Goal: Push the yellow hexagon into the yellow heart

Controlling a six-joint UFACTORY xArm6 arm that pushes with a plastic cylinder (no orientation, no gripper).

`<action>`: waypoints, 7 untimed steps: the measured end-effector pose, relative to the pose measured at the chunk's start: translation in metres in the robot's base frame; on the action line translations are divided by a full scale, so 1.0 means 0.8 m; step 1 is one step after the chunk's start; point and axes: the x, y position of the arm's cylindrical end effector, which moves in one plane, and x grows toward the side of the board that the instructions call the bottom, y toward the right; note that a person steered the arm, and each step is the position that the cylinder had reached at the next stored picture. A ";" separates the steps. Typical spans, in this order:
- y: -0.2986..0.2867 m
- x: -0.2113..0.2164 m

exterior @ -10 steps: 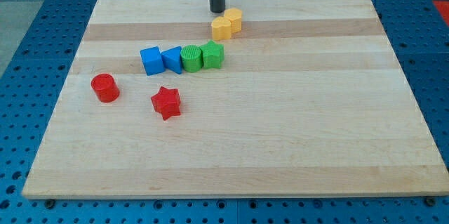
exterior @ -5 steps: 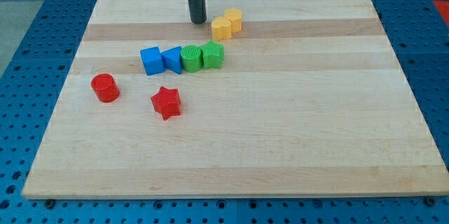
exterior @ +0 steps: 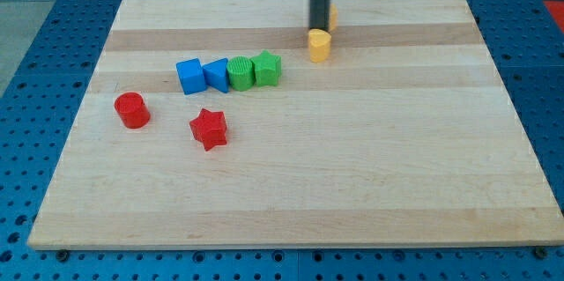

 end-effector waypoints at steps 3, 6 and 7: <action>0.028 -0.002; 0.006 -0.002; -0.026 -0.002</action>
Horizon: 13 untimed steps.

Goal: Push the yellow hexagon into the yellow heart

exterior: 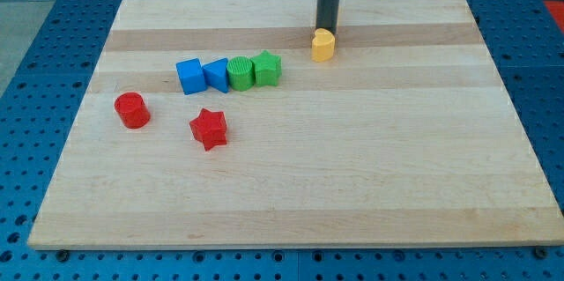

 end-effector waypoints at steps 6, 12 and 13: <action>0.004 0.021; -0.071 -0.115; -0.055 -0.115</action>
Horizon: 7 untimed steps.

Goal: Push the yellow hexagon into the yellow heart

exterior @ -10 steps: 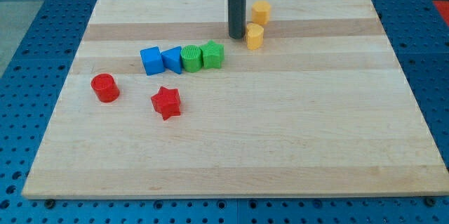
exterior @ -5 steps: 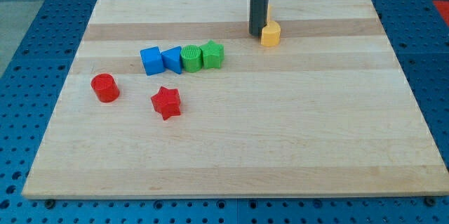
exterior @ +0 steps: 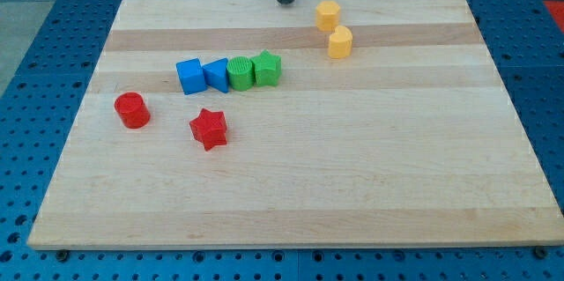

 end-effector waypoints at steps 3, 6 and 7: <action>0.077 0.010; 0.076 0.089; 0.076 0.098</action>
